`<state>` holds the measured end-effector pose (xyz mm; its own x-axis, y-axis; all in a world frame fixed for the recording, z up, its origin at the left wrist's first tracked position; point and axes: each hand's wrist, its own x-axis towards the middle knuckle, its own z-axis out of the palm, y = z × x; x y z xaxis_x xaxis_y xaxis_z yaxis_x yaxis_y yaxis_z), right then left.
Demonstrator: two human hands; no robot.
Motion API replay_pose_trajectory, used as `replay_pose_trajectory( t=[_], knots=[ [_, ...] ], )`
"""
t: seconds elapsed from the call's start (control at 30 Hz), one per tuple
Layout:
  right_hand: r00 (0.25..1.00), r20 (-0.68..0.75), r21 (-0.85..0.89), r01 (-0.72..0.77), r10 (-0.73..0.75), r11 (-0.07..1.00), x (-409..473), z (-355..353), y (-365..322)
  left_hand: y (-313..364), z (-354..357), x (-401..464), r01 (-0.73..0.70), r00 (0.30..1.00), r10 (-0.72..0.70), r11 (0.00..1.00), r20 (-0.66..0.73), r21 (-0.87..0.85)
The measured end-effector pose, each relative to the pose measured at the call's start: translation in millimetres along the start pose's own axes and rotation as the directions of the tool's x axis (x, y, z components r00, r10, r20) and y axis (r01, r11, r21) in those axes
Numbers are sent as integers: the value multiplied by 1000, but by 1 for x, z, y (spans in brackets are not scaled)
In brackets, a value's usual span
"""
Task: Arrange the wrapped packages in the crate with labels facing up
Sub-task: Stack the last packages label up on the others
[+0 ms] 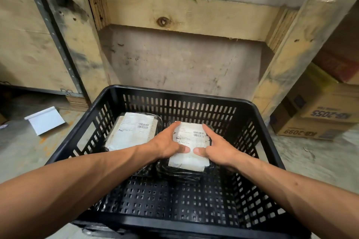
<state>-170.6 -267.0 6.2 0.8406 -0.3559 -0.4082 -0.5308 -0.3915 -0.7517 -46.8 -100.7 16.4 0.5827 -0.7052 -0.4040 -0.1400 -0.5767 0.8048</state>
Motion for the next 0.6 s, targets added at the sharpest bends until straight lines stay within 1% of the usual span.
replay_pose_trajectory(
  t=[0.1, 0.17, 0.3, 0.37, 0.43, 0.5, 0.6],
  knots=[
    [999, -25, -1, -37, 37, 999, 7, -4, 0, 4, 0, 6, 25, 999, -26, 999, -35, -33],
    [999, -39, -34, -27, 26, 999, 9, -4, -1, 5, -2, 7, 19, 999, -19, 1000, -51, 0],
    [1000, -25, -93, 10, -12, 996, 11, -2, -5, 9, -8, 0, 24, 999, -18, 969, -27, 246],
    [999, -18, -154, 44, -47, 987, 10, 2, -5, 13, -7, -7, 29, 998, -2, 893, -60, 448],
    [996, -21, -234, 78, -86, 969, 8, 6, -5, 18, -8, -13, -14, 991, 93, 790, -96, 613],
    [996, -4, -292, 88, -93, 952, 7, 6, -3, 21, -14, -15, -85, 978, 187, 759, -90, 646],
    [996, 28, -470, 90, -87, 878, 3, 5, -1, 15, -27, -17, -145, 973, 227, 738, -40, 659]
  ],
)
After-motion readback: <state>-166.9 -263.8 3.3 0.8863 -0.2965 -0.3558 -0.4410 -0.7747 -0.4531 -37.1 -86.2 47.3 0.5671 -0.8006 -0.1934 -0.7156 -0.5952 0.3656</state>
